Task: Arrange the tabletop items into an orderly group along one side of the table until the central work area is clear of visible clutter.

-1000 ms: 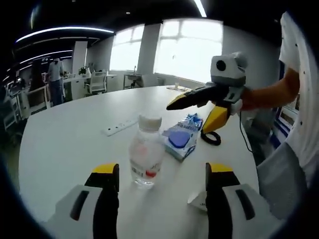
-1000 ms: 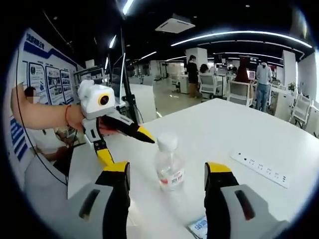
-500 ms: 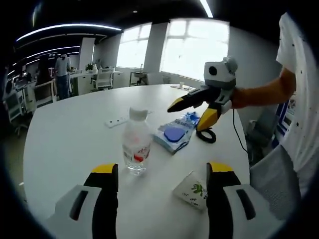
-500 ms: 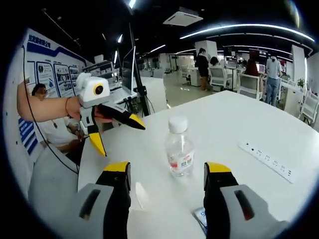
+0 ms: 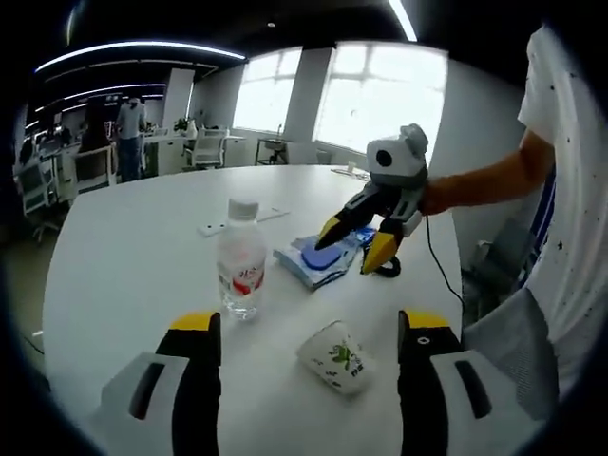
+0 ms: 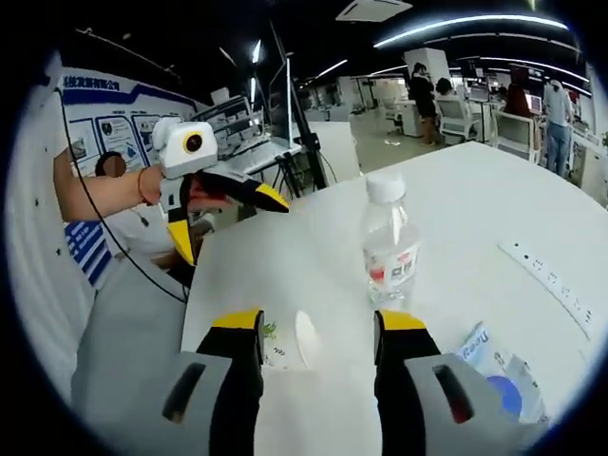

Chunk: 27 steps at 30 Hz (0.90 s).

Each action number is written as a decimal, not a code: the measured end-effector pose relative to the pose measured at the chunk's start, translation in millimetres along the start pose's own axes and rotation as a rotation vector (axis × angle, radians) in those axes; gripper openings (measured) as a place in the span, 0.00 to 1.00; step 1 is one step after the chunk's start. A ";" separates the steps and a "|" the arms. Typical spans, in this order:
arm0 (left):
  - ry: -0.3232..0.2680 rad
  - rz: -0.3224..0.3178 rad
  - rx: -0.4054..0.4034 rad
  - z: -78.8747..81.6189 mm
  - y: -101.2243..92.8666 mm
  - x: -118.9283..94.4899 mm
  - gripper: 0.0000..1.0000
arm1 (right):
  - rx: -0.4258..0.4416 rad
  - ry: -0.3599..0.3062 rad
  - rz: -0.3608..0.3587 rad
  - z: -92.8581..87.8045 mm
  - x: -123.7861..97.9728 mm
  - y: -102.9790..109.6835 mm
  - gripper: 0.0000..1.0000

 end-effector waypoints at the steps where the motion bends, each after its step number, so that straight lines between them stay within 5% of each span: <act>1: 0.000 0.000 -0.010 -0.1 -1.5 -0.2 0.77 | -0.010 0.022 0.020 -3.3 2.8 1.0 0.41; 13: -0.020 0.017 -0.036 3.5 -8.3 -5.9 0.76 | 0.001 0.199 0.169 -31.1 31.8 4.6 0.22; 27: -0.011 0.028 -0.066 -1.2 -12.2 -13.7 0.74 | 0.091 0.343 0.308 -41.6 48.0 -4.1 0.18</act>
Point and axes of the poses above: the point that each gripper's makers call its tool centre point, and the gripper's own axes: x roughly forward along the fingers, y roughly to its left, z roughly out of its top, the point moved 2 cm from there along -x, roughly backward along the fingers, and after that the axes turned 15 degrees about x, right-handed, at the moved point
